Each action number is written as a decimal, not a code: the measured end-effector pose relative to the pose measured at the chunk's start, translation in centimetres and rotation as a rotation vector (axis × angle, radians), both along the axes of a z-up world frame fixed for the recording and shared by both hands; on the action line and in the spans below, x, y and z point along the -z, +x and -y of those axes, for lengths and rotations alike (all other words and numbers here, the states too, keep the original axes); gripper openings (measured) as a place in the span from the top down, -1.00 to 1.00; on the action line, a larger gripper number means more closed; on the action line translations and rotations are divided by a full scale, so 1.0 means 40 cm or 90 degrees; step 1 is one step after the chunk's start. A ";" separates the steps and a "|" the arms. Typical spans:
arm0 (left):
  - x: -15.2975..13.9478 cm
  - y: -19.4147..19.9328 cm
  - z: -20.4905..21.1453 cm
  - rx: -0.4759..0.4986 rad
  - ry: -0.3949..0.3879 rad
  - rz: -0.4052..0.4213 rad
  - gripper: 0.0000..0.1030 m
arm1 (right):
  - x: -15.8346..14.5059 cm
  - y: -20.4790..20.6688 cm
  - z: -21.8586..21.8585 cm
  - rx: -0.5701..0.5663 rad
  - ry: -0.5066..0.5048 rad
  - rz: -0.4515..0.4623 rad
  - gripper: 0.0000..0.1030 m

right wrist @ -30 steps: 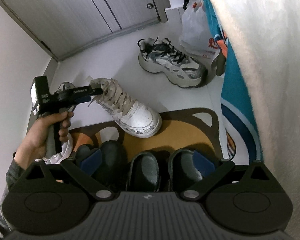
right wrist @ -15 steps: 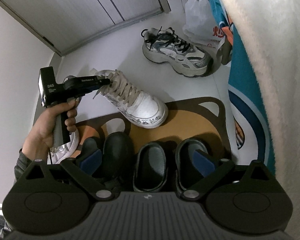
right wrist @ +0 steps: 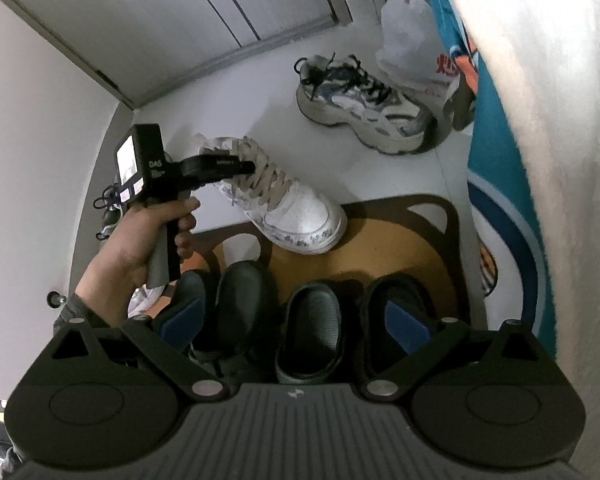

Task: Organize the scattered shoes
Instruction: 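Close the left tool on the snakeskin sneaker's collar and laces, then lift the snakeskin sneaker with the left tool and carry it toward the mat, then hold the snakeskin sneaker up with the left tool beside the right tool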

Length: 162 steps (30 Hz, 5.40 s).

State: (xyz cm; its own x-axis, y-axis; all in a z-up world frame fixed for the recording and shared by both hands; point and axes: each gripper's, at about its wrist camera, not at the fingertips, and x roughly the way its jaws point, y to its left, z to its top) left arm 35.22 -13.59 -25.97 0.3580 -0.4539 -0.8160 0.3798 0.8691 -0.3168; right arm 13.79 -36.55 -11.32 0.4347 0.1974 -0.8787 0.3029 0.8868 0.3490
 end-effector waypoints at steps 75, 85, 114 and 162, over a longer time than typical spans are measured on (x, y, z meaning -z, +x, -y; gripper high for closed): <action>-0.510 -0.556 -1.437 0.015 -0.158 0.170 0.87 | 0.091 0.127 -0.509 -0.553 -0.223 0.240 -0.94; -0.585 -0.665 -1.682 0.022 -0.152 0.184 0.87 | 0.062 0.159 -0.602 -0.652 -0.232 0.279 -0.96; -0.379 -0.329 -0.765 -0.008 -0.226 0.147 0.88 | 0.175 0.152 -0.739 -0.718 -0.047 0.235 -1.00; -0.128 0.149 -0.274 0.031 -0.239 0.086 0.88 | 0.400 0.615 -0.472 -0.395 -0.019 0.255 -0.99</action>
